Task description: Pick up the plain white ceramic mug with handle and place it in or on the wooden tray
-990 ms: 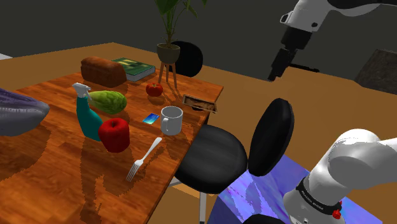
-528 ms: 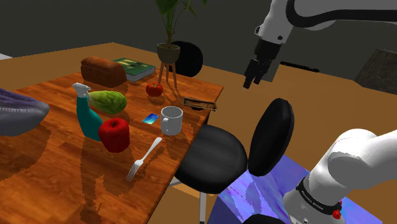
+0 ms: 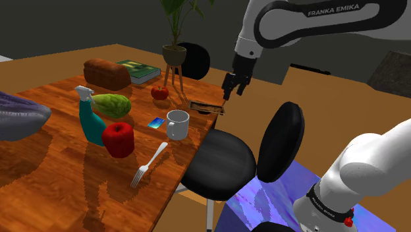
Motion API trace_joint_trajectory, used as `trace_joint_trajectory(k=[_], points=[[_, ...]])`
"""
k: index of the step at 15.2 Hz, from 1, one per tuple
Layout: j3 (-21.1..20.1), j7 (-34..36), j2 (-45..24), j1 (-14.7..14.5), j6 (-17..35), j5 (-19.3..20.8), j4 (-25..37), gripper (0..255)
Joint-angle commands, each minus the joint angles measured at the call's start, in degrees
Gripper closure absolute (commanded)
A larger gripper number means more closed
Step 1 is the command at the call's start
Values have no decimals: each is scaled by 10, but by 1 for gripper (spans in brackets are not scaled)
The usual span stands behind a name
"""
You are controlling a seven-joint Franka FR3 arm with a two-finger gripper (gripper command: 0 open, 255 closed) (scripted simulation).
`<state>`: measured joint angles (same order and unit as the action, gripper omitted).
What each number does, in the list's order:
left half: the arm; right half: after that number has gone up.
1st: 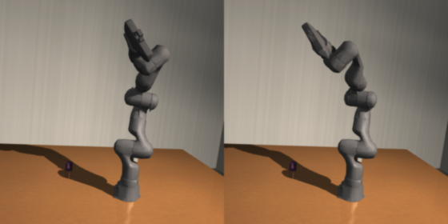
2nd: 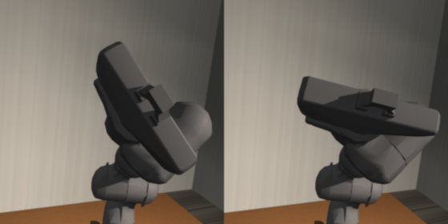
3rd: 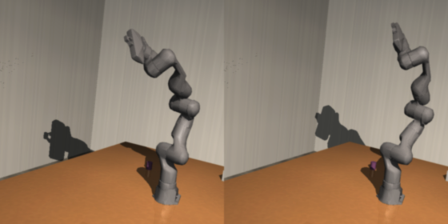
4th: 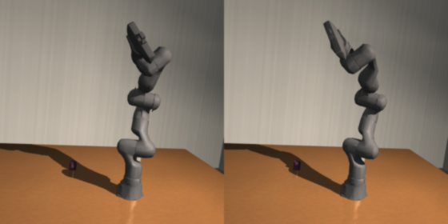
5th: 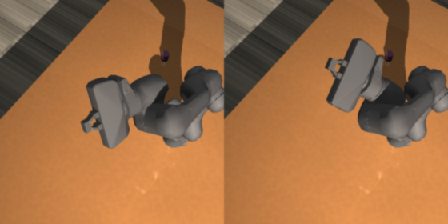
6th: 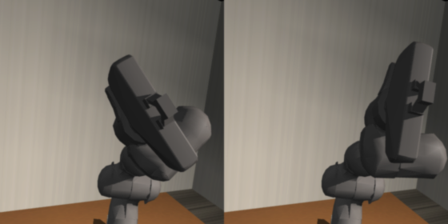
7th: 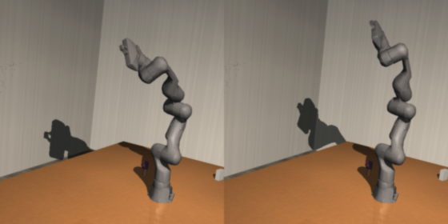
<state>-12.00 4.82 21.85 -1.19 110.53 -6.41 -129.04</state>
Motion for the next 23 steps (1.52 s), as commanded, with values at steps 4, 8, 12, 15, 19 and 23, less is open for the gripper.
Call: trace_joint_trajectory(k=[4,8,12,15,19,23], points=[[-31,52,-107,0,55,21,48,0],[-49,98,-197,-3,86,50,101,0],[-58,144,-289,-15,104,87,167,0],[-57,175,-360,-28,109,115,225,0],[-54,185,-388,-34,129,125,231,0],[-52,189,-403,-36,155,131,220,0]])
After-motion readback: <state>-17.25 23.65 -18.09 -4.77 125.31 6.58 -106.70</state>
